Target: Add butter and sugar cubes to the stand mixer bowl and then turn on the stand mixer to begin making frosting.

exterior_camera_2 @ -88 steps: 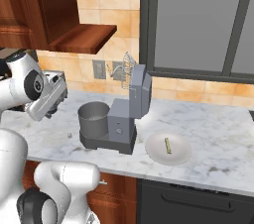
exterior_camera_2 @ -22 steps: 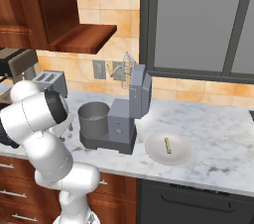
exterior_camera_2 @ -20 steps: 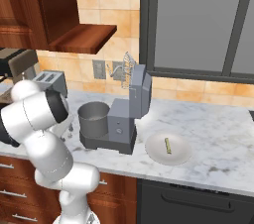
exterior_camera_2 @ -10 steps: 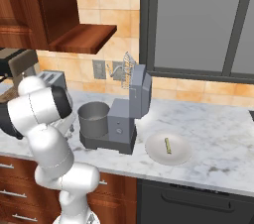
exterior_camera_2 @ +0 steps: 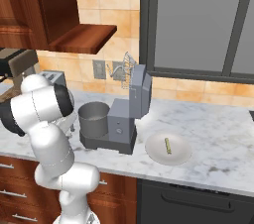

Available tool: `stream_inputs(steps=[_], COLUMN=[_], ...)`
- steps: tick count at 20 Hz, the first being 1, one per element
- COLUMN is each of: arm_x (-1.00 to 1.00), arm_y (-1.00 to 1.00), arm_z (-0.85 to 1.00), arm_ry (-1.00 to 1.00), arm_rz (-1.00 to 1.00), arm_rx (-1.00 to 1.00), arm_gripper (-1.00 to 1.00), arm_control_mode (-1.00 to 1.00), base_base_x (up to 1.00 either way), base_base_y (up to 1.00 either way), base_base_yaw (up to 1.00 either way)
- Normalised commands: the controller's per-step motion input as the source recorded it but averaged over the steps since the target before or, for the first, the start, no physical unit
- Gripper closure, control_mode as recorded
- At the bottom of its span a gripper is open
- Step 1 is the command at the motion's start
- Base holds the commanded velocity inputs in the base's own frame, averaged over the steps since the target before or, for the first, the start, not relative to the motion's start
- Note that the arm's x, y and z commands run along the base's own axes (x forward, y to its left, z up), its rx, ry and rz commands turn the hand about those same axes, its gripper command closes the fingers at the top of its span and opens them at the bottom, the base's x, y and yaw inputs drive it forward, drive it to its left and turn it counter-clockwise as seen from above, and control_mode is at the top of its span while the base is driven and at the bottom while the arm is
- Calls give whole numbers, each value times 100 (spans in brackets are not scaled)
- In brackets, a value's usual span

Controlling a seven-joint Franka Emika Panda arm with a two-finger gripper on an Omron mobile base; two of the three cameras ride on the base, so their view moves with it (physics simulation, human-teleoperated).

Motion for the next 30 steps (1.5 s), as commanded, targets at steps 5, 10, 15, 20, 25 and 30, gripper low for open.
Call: stream_inputs(steps=[5,10,15,20,25,30], arm_x=[-5,-2,-18,-66,-60,-13], arm_y=[-36,-25,-4,0,-10,-24], arm_z=[-22,-23,1,87,100,100], arm_ry=[0,0,0,-19,-26,-8], arm_rz=[0,0,0,0,0,0], arm_rx=[0,0,0,5,5,2], arm_gripper=[100,100,100,100,100,100], arm_control_mode=[-100,-100,-100,-100,-100,-100], base_base_x=[0,0,0,0,0,0], base_base_y=[0,0,0,0,0,0], base_base_yaw=[0,0,0,0,0,0])
